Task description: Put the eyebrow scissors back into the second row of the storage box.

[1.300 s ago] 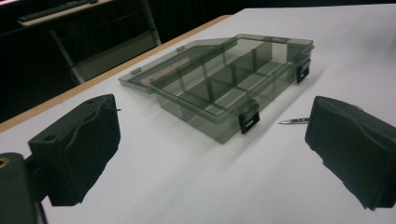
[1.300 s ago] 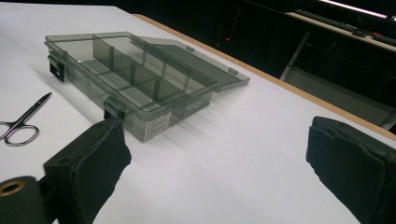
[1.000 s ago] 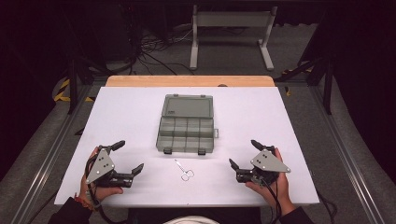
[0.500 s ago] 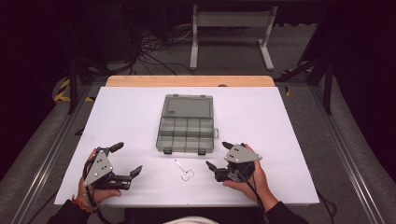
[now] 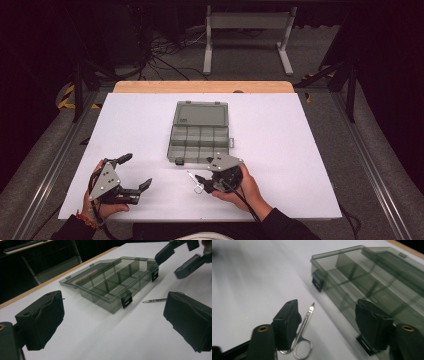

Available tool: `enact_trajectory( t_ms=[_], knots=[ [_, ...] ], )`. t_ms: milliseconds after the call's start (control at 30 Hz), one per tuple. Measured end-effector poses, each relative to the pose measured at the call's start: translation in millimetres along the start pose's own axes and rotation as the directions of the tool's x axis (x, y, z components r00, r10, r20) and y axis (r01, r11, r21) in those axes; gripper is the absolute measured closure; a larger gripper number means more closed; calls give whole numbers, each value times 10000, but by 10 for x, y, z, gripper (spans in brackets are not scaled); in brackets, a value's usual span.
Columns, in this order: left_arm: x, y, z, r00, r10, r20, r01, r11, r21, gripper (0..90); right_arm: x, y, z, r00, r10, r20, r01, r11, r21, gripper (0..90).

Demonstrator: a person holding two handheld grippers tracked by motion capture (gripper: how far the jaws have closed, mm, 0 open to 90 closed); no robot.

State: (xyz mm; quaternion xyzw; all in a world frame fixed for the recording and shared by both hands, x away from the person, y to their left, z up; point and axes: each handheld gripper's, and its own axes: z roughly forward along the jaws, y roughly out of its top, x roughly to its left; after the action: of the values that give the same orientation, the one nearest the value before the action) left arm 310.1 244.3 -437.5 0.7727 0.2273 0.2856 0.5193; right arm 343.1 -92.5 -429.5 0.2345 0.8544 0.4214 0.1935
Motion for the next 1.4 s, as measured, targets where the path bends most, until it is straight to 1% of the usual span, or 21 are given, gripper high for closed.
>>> enact_trajectory(
  t_ms=[33,67,133,167,233,300,400,467,500,533,567,600,633,733,800,867,1033,1100,1167,1333,1400],
  knots=[
    [-1,0,-2,10000,5,-19,-5,10000,1,42,20,25,64,9999,-11,-159,13,9999,131,373],
    [0,-1,-2,10000,-7,14,7,10000,-6,42,32,38,102,9998,14,-189,-10,9998,198,382],
    [2,-2,-5,10000,34,-6,-34,10000,8,42,41,66,190,9997,13,-239,-4,9993,382,432],
    [2,-2,-6,10000,14,17,-14,10000,-16,43,41,80,248,9991,115,-409,-94,9986,512,439],
    [2,-3,-3,10000,11,53,-11,10000,5,44,42,98,334,9991,93,-421,-60,9969,785,491],
    [3,-3,-2,9999,15,99,-15,10000,-1,44,43,104,418,9986,203,-493,-152,9948,1005,515],
    [0,-4,-1,9999,24,120,-24,10000,4,45,51,97,498,9980,220,-591,-141,9914,1303,568],
    [2,-5,1,9999,5,123,-5,10000,1,45,54,81,545,9982,308,-520,-216,9856,1677,587],
    [0,-7,2,9999,-22,159,22,10000,1,46,43,66,568,9975,386,-600,-273,9836,1781,588],
    [0,-7,2,9999,-22,159,22,10000,1,46,27,52,576,9958,590,-704,-458,9833,1761,598],
    [2,-6,4,9999,55,150,-56,10000,18,46,27,52,576,9958,590,-704,-458,9833,1761,598],
    [-5,-7,12,9998,-34,190,34,10000,32,47,11,52,574,9947,718,-732,-578,9824,1779,641],
    [-5,-7,12,9998,-34,190,34,10000,32,47,11,52,574,9947,718,-732,-578,9824,1779,641],
    [-2,-7,11,9998,24,193,-25,10000,58,47,-5,48,571,9919,1011,-765,-855,9790,1853,755],
    [0,-9,11,9998,-37,202,35,10000,52,47,-3,57,568,9920,1006,-765,-840,9771,1957,834],
    [0,-9,16,9998,23,196,-26,9999,127,47,-8,62,565,9909,1099,-782,-922,9749,2024,863],
    [1,-8,18,9998,42,213,-45,9999,126,48,-28,59,512,9896,1140,-882,-947,9756,1983,866],
    [5,-12,21,9998,-41,188,40,10000,69,48,-40,76,451,9895,1090,-952,-911,9803,1755,866],
    [5,-11,19,9998,-6,192,4,10000,91,49,-53,90,379,9896,1035,-997,-872,9839,1562,867],
    [4,-11,15,9998,-35,192,33,10000,72,51,-125,110,151,9873,1128,-1120,-1025,9903,933,867],
    [3,-8,14,9998,-18,191,16,9999,109,51,-140,121,75,9889,1021,-1080,-949,9930,701,867]
  ],
)
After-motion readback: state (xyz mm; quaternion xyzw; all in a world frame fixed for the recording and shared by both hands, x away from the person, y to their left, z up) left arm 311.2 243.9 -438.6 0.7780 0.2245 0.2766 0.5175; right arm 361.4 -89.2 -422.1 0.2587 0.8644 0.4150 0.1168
